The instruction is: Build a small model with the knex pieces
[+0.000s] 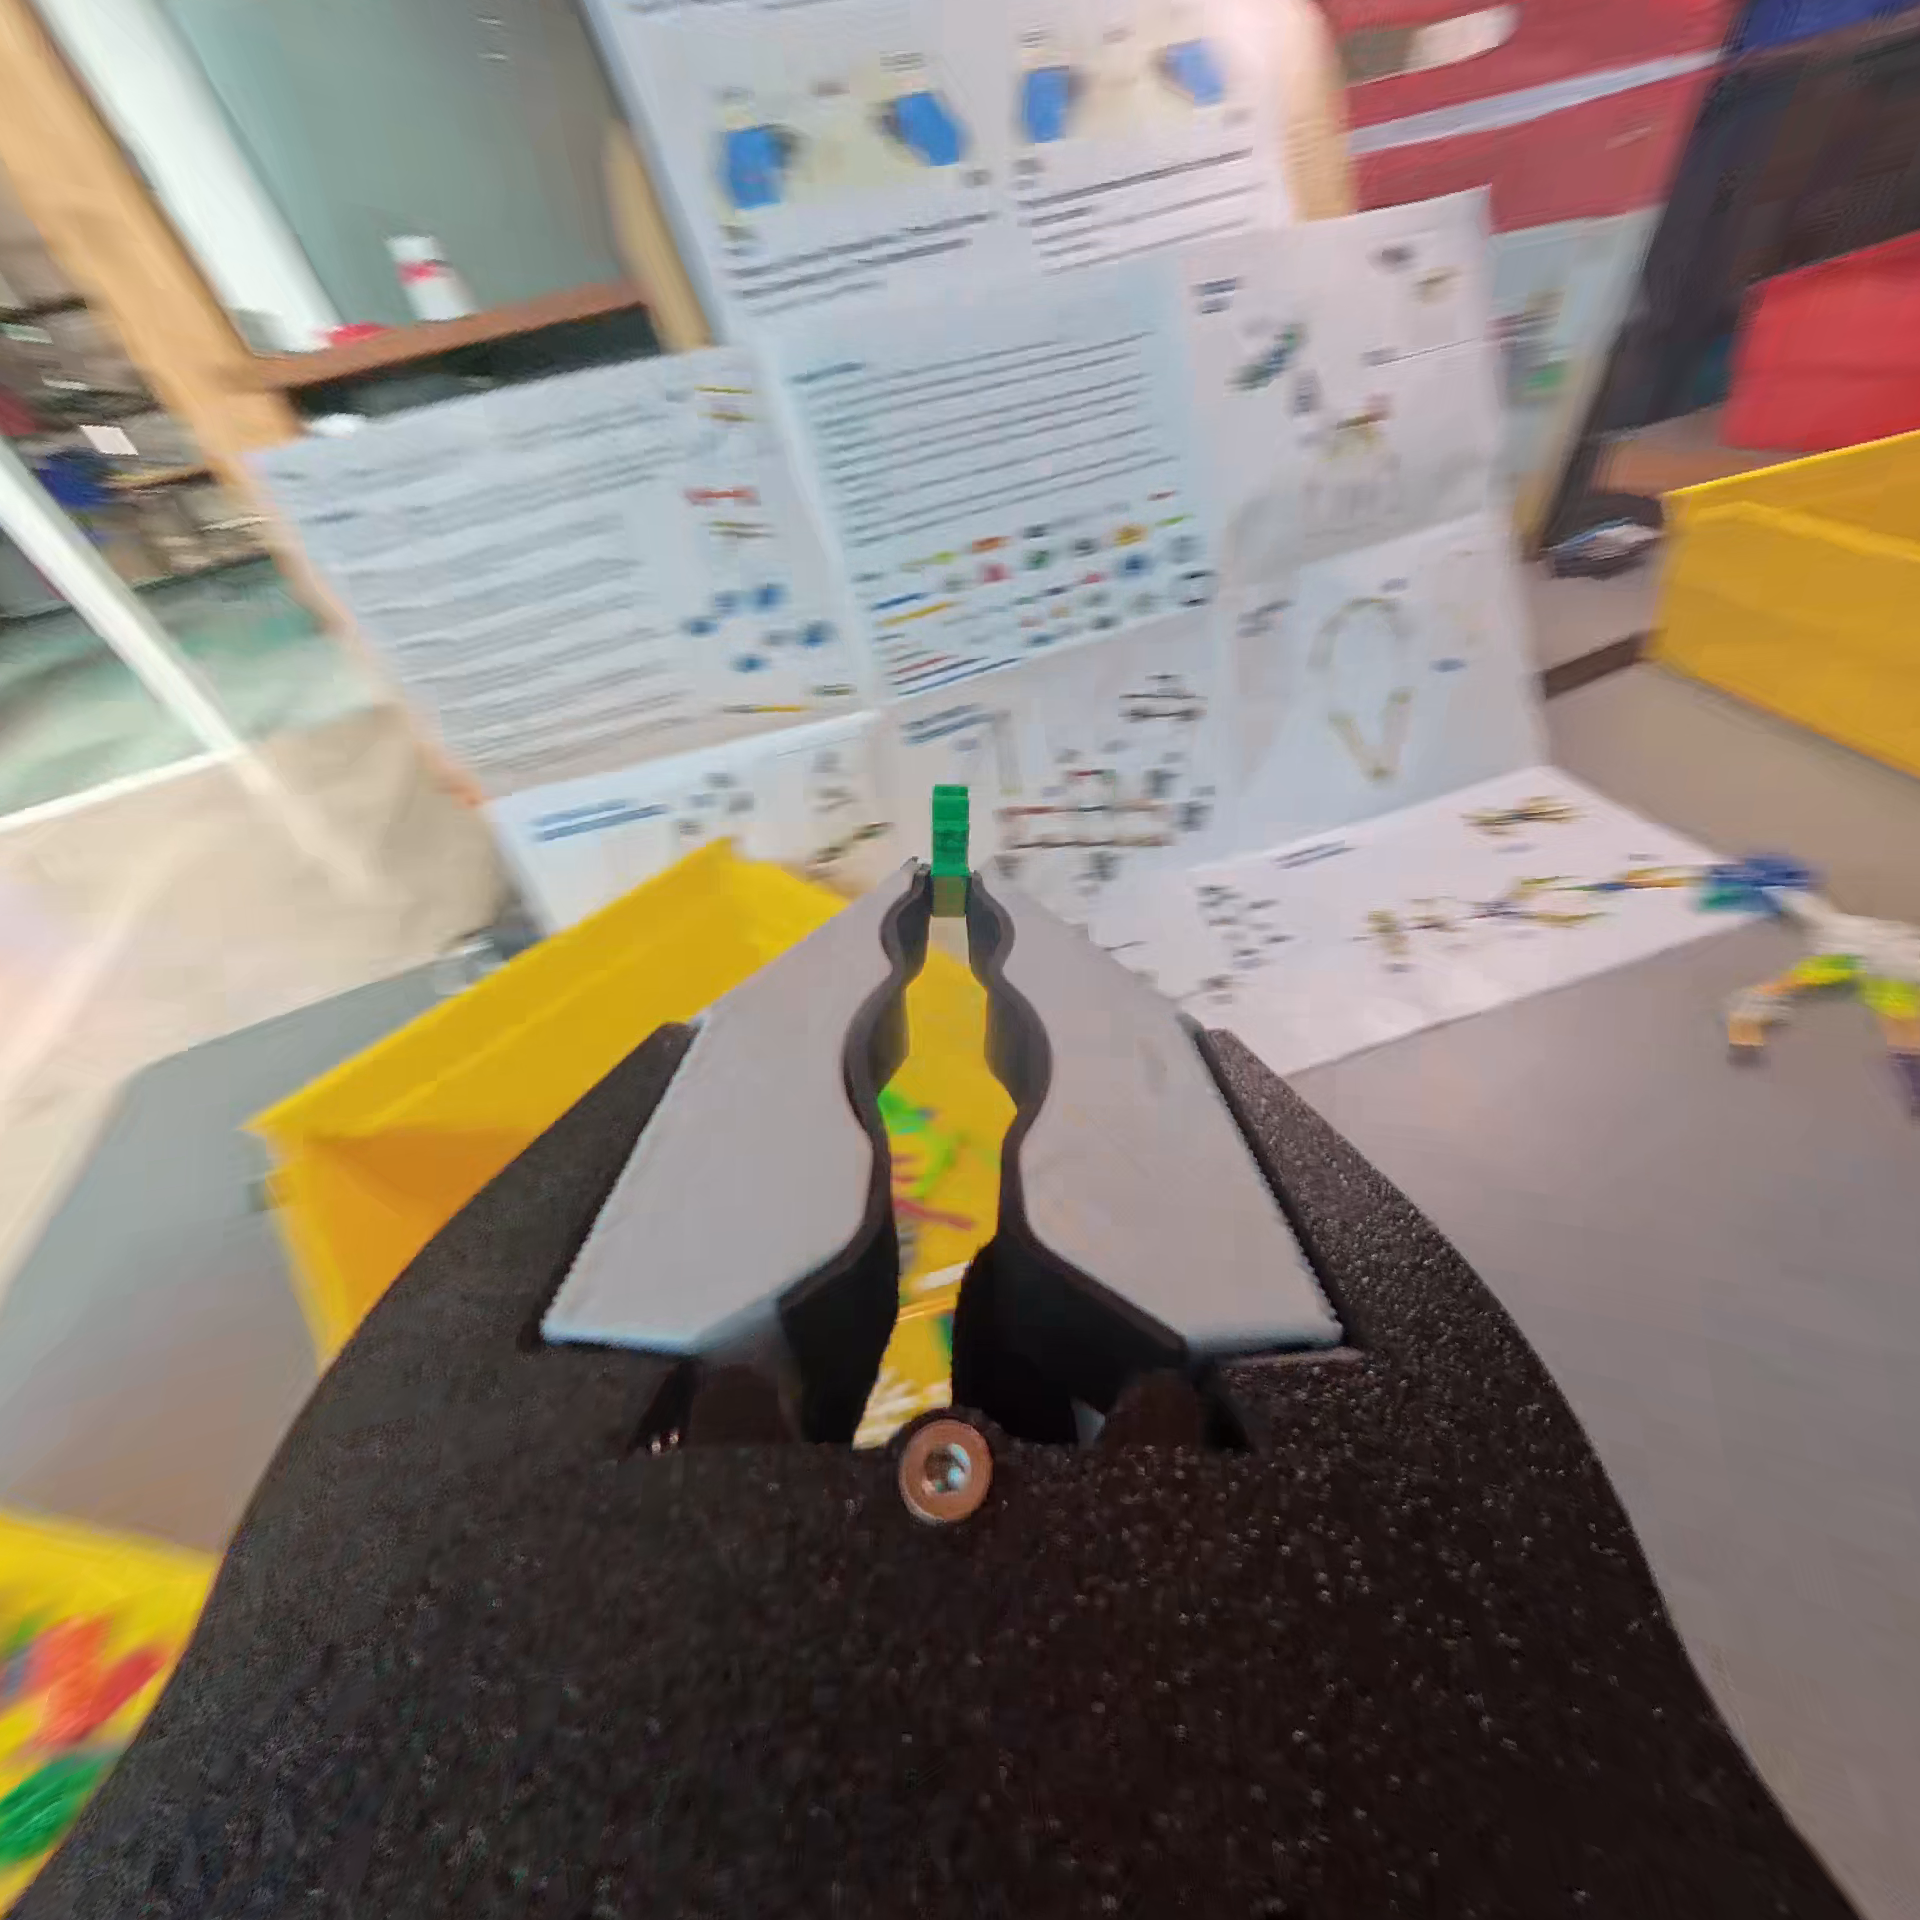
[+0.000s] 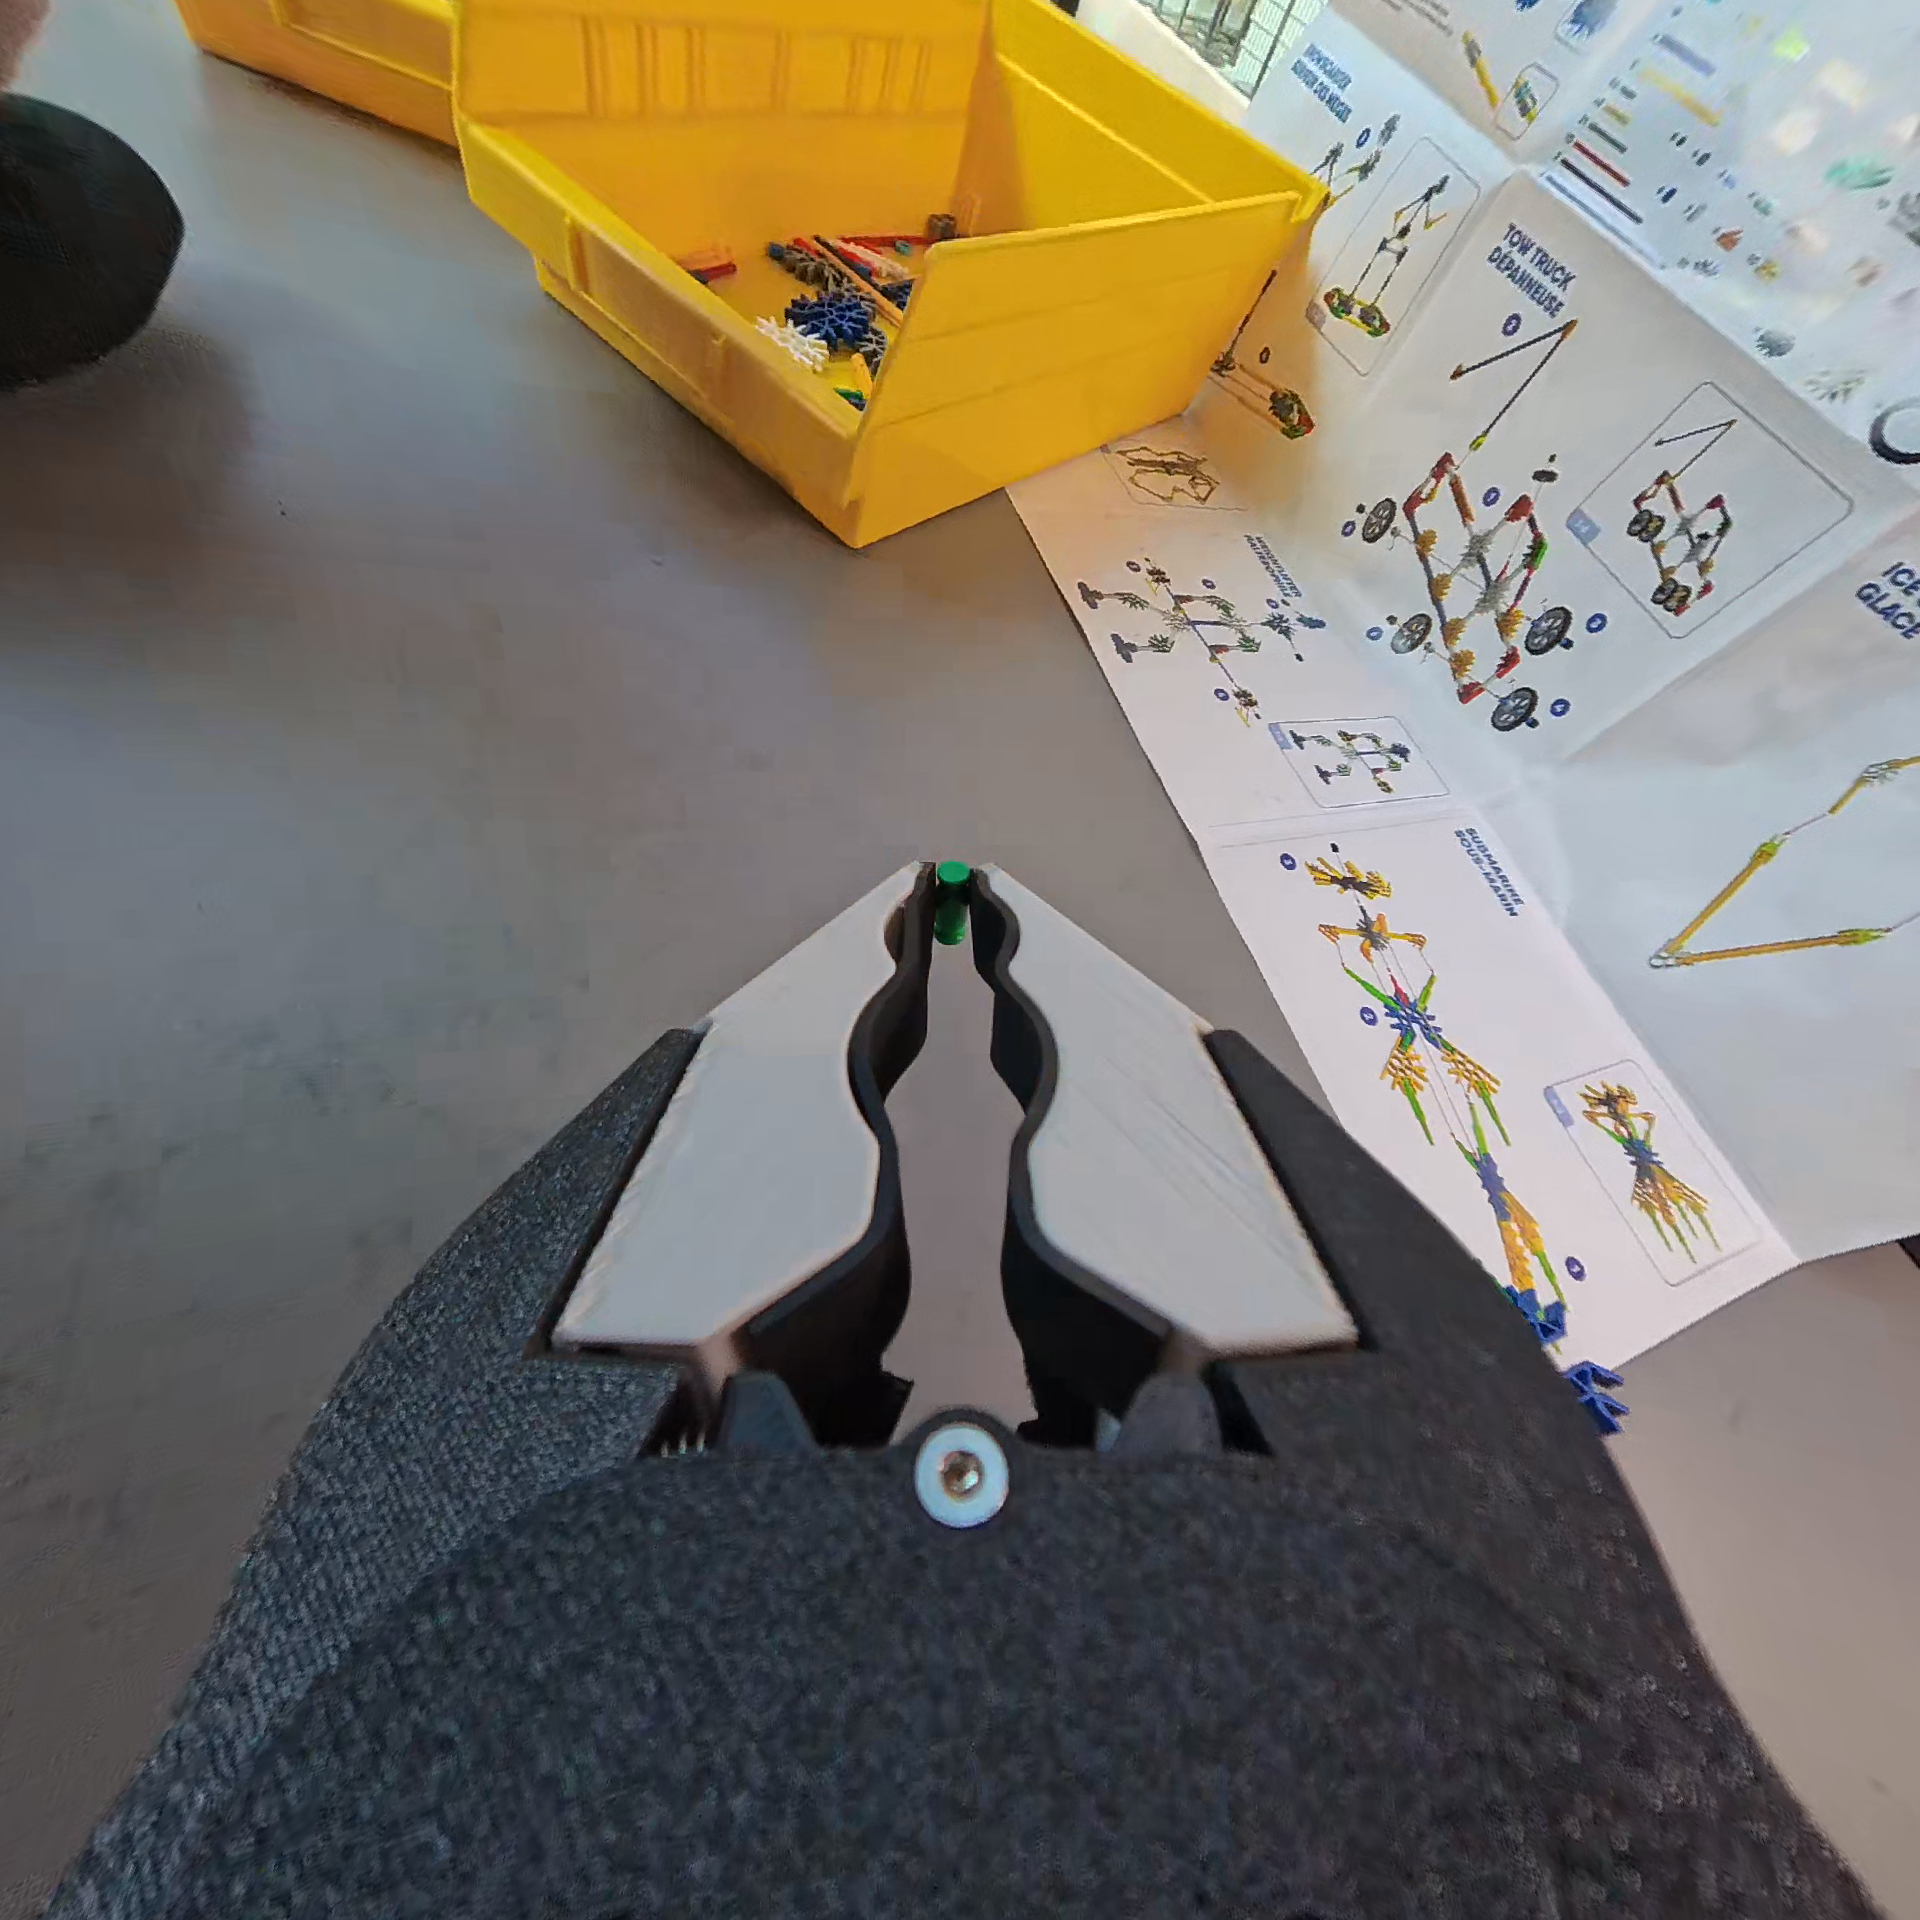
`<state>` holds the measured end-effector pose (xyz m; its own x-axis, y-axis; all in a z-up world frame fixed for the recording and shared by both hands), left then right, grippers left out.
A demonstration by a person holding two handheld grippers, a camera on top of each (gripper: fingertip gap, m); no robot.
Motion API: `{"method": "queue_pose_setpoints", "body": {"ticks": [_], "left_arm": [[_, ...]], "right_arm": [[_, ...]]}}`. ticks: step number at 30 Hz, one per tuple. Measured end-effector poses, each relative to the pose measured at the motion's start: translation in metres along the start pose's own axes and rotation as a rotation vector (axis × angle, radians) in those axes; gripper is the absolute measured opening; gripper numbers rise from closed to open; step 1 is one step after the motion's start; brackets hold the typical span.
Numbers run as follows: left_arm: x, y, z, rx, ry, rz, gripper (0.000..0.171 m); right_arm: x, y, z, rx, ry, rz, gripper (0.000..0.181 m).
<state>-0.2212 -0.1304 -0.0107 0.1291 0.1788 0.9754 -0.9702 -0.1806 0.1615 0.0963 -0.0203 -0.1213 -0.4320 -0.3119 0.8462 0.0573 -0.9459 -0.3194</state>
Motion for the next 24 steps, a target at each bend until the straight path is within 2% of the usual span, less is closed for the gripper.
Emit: {"method": "queue_pose_setpoints", "body": {"ticks": [2,3,4,6,8,9,11,13,15,17,20,24], "left_arm": [[-0.007,0.074,0.030,0.350,0.147,-0.072,0.005],[-0.016,0.108,0.047,0.495,0.212,-0.064,0.006],[-0.028,0.136,0.063,0.583,0.269,-0.028,0.005],[-0.058,0.174,0.082,0.669,0.446,0.025,0.005],[-0.079,0.191,0.093,0.720,0.543,0.002,0.017],[-0.084,0.193,0.096,0.714,0.561,0.006,0.024],[-0.081,0.186,0.097,0.669,0.502,0.028,0.031],[-0.069,0.172,0.092,0.578,0.404,0.055,0.033],[-0.052,0.147,0.082,0.409,0.288,0.087,0.036],[-0.033,0.103,0.069,0.110,0.180,0.129,0.035],[-0.014,0.013,0.054,-0.425,0.080,0.196,0.032],[-0.019,-0.105,0.039,-0.927,0.067,0.278,0.030]], "right_arm": [[0.001,-0.003,0.004,-0.010,-0.019,-0.021,0.005],[0.002,-0.005,0.005,-0.015,-0.027,-0.027,0.005],[0.004,-0.006,0.007,-0.017,-0.034,-0.031,0.005],[0.006,-0.007,0.009,-0.023,-0.050,-0.042,0.005],[0.007,-0.007,0.008,-0.009,-0.069,-0.068,0.005],[0.008,-0.006,0.008,-0.001,-0.079,-0.081,0.005],[0.008,-0.006,0.007,0.008,-0.094,-0.102,0.005],[0.009,-0.006,0.007,0.018,-0.117,-0.128,0.005],[0.010,-0.006,0.007,0.035,-0.146,-0.166,0.005],[0.013,-0.005,0.007,0.082,-0.206,-0.245,0.005],[0.020,-0.004,0.010,0.193,-0.346,-0.414,0.005],[0.027,-0.003,0.014,0.319,-0.539,-0.586,0.005]]}}
Point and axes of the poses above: each gripper's, where its closed fingertips meet, z back along the fingers, x out of its top, y = z × x across the jaws, the point moved 8 cm from there along z, back along the fingers, and after that the axes turned 3 degrees about z, right-handed, at the moved point
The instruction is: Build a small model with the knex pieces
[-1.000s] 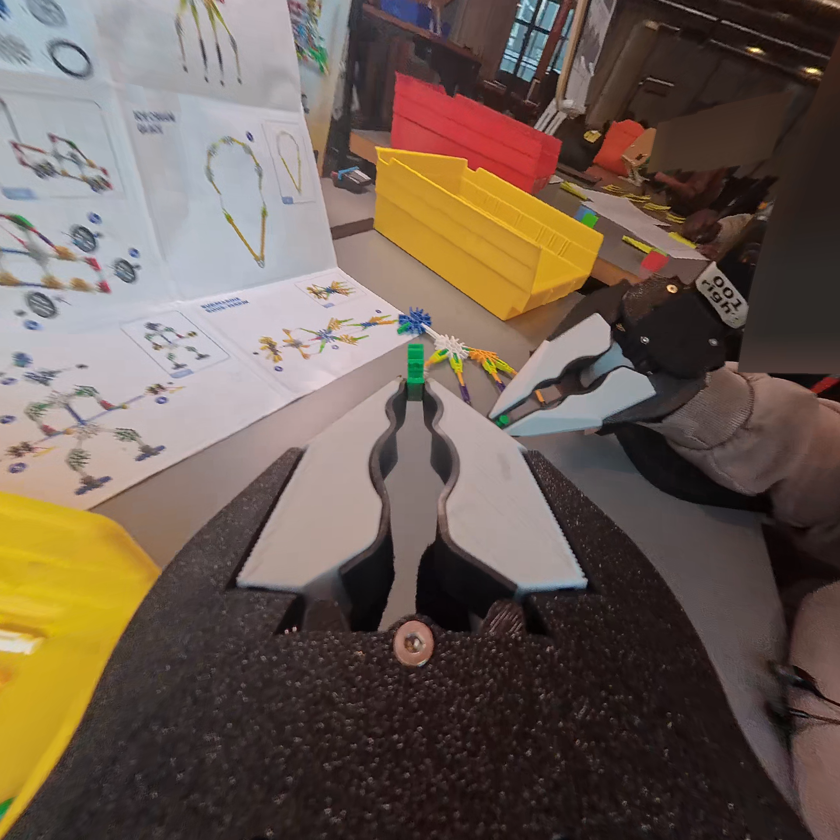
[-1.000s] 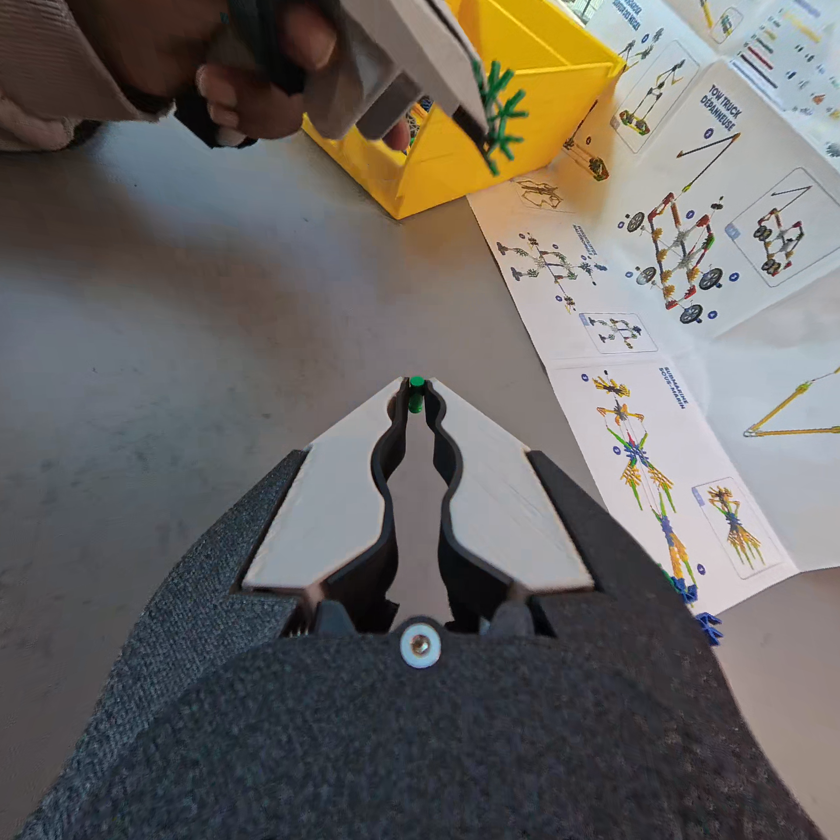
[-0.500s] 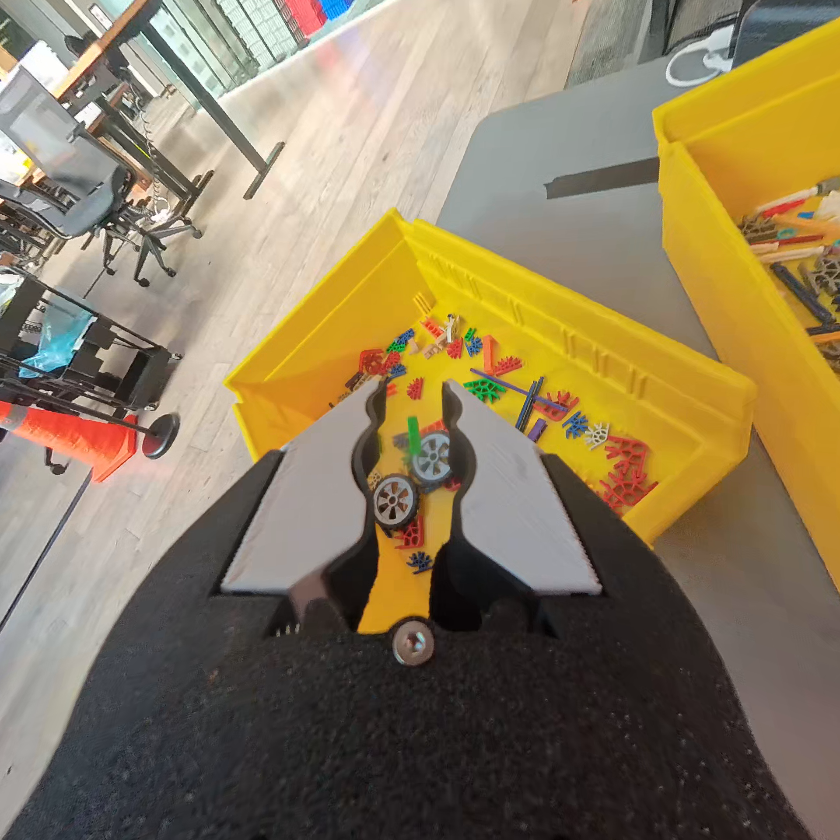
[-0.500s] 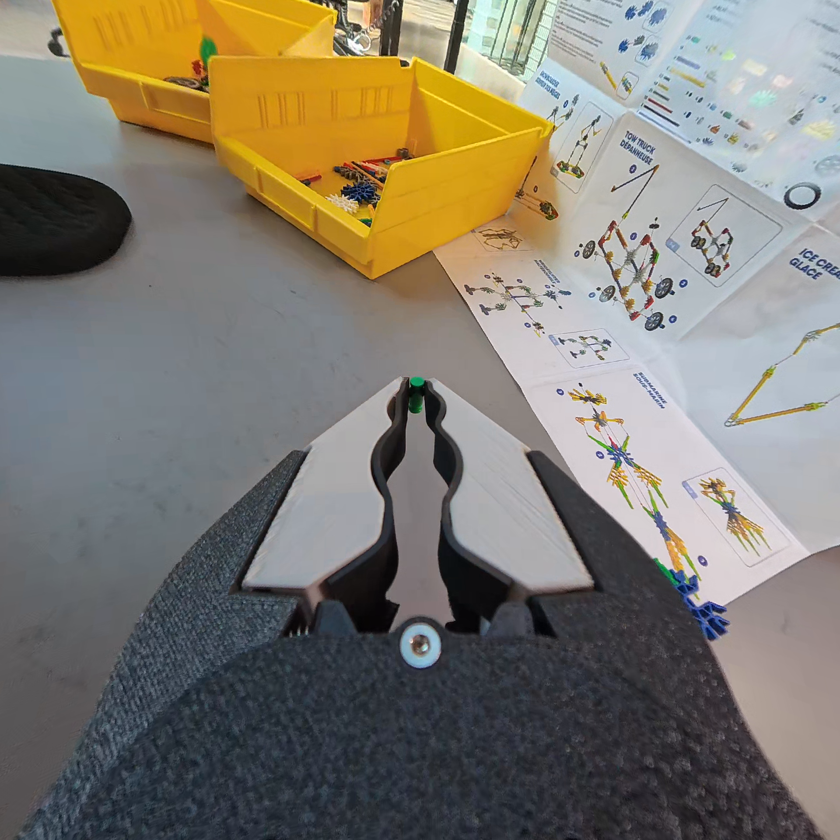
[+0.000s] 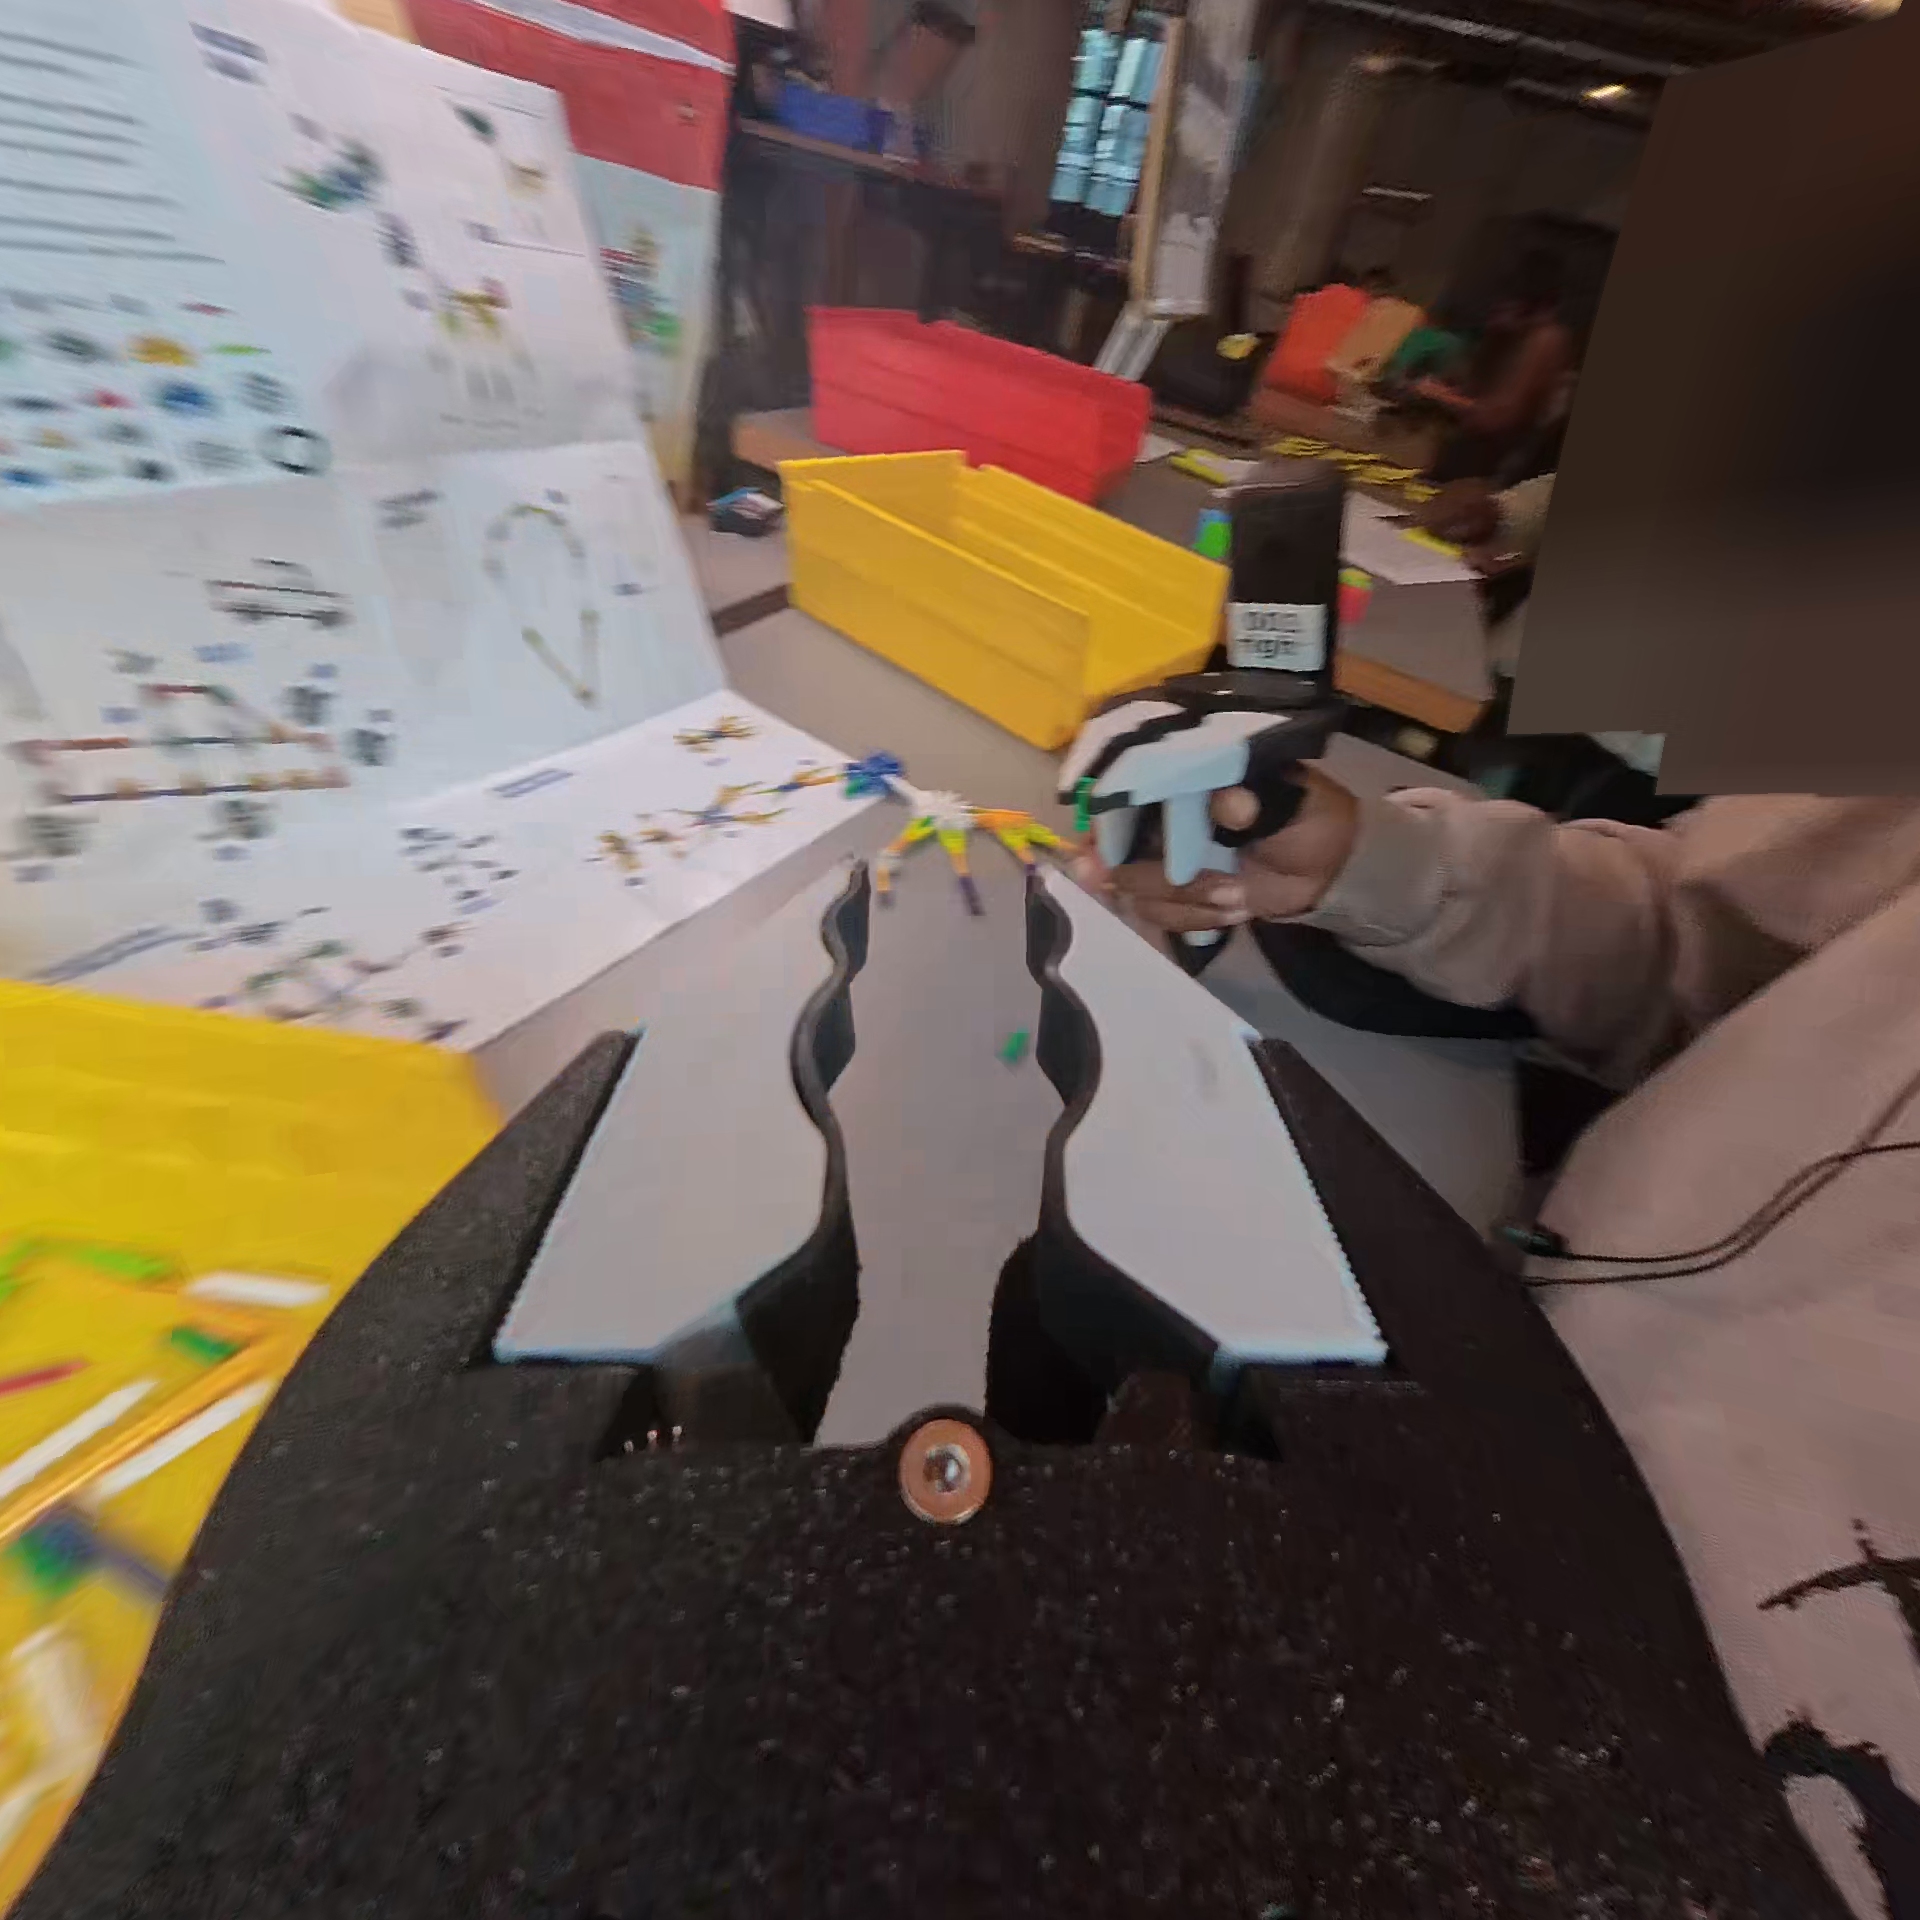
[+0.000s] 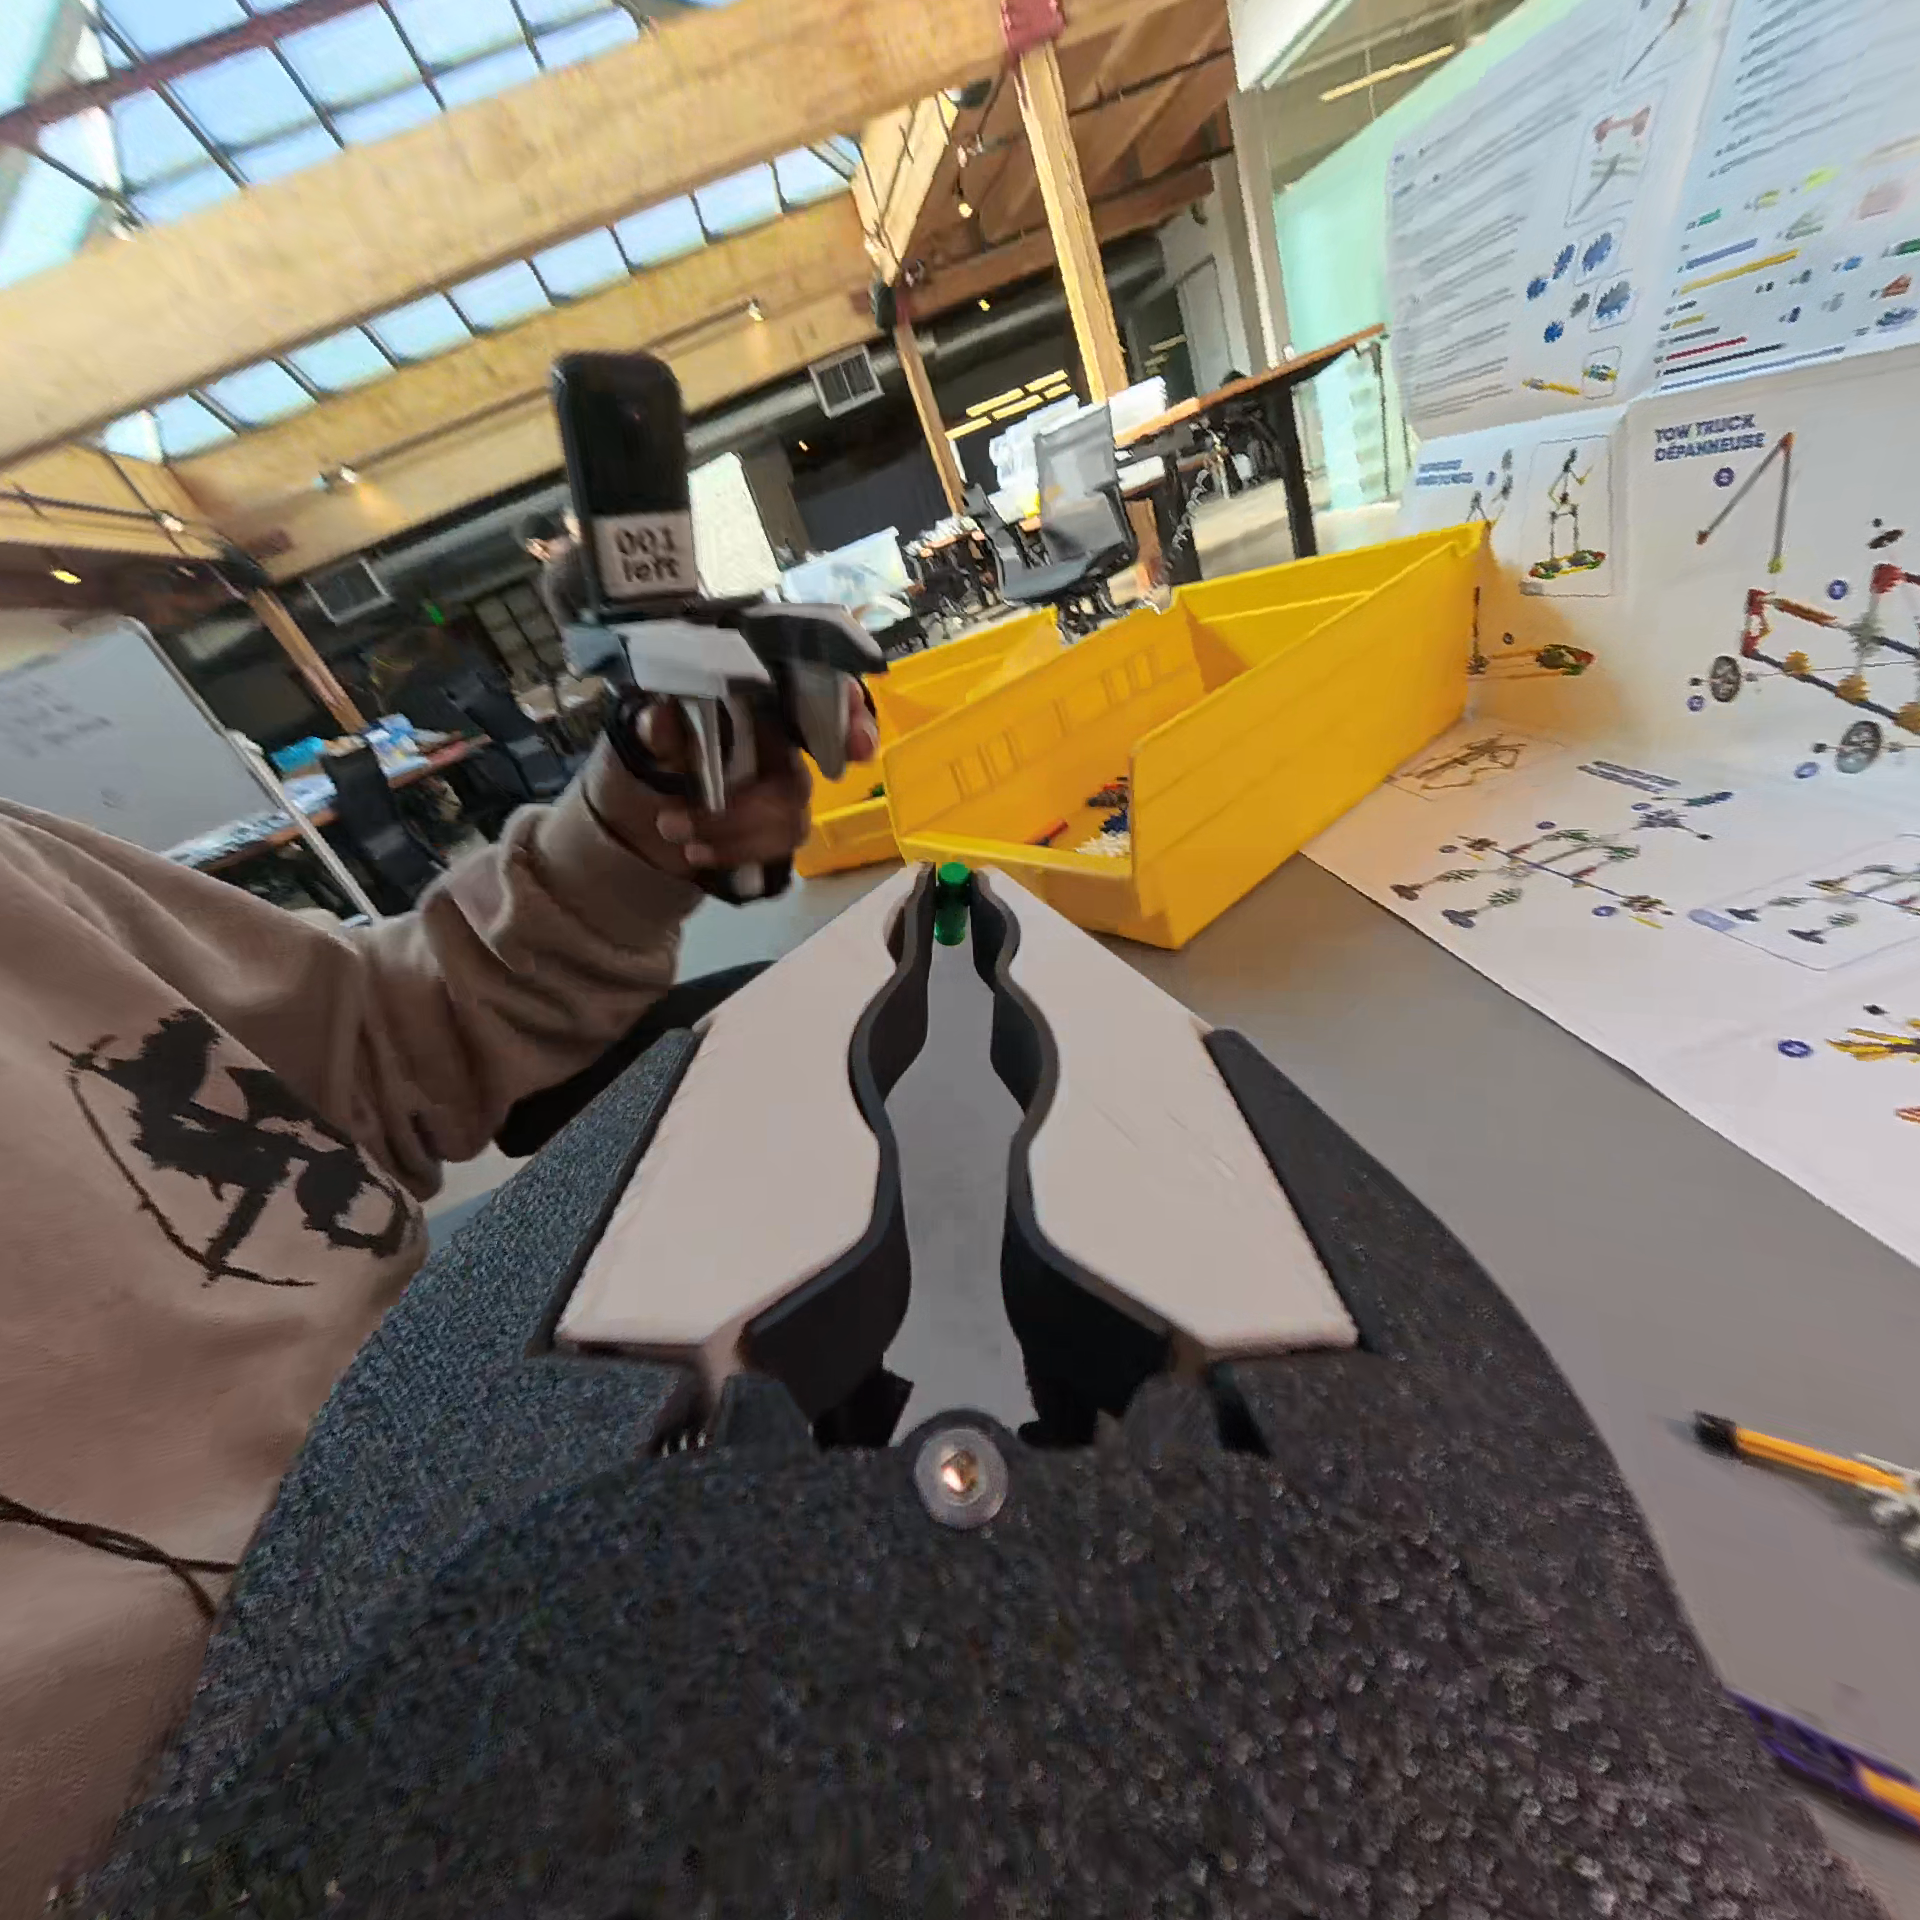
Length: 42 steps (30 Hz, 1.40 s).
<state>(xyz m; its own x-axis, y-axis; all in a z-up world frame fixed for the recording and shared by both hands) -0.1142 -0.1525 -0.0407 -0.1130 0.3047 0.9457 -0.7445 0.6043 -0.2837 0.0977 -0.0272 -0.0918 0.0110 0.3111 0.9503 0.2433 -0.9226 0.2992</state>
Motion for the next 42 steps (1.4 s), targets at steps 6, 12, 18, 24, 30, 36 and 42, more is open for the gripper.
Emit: {"method": "queue_pose_setpoints", "body": {"ticks": [6,12,18,24,30,36,42], "left_arm": [[-0.029,-0.026,-0.078,-0.280,-0.014,0.171,0.023],[-0.029,-0.025,-0.089,-0.288,0.002,0.227,0.014],[-0.031,-0.025,-0.088,-0.284,0.034,0.194,0.004],[-0.017,0.000,-0.061,0.090,0.060,-0.138,0.004],[0.002,0.089,0.032,0.885,0.140,-0.280,0.005],[-0.025,0.135,0.070,1.062,0.262,-0.127,0.006],[-0.014,0.113,0.051,0.867,0.144,-0.192,0.020]], "right_arm": [[0.002,0.009,-0.003,0.170,-0.157,-0.194,0.004],[-0.004,0.012,-0.009,0.182,-0.130,-0.194,0.004],[-0.008,0.010,-0.011,0.178,-0.106,-0.183,0.005],[-0.001,0.001,-0.003,-0.013,0.069,0.050,0.021],[-0.027,-0.015,0.011,-0.189,0.606,0.363,0.032],[-0.066,-0.016,0.006,-0.152,0.875,0.368,0.031],[-0.074,-0.017,-0.005,-0.120,0.991,0.345,0.005]]}}
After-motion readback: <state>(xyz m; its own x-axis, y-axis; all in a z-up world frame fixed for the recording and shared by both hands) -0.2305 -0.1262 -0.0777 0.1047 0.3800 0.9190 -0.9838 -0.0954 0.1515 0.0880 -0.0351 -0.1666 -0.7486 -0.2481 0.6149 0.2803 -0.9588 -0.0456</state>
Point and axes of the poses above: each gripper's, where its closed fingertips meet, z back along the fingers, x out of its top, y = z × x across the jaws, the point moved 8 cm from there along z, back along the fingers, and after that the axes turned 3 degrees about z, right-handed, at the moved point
